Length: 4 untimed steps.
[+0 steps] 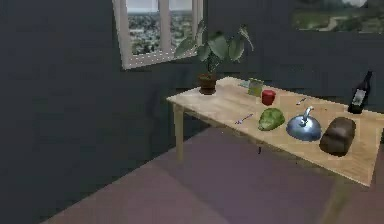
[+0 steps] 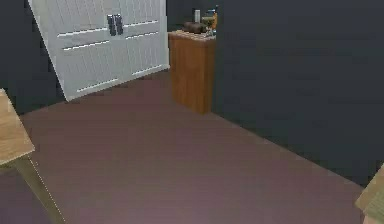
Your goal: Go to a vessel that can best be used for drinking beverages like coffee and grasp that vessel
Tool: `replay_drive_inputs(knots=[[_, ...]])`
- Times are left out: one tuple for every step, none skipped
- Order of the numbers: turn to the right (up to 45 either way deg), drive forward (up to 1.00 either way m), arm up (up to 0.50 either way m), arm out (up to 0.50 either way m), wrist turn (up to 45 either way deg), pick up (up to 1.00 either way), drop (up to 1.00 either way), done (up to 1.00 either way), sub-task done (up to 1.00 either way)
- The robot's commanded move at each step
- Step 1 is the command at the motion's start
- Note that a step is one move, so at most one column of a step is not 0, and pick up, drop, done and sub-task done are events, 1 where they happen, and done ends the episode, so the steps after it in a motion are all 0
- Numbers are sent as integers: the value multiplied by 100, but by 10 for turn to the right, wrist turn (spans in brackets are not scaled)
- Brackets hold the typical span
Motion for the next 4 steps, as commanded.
replay_drive_inputs(knots=[[450,0,0,0,0,0,0,0,0],[300,0,0,0,0,0,0,0,0],[0,100,0,0,0,0,0,0,0],[30,0,0,0,0,0,0,0,0]])
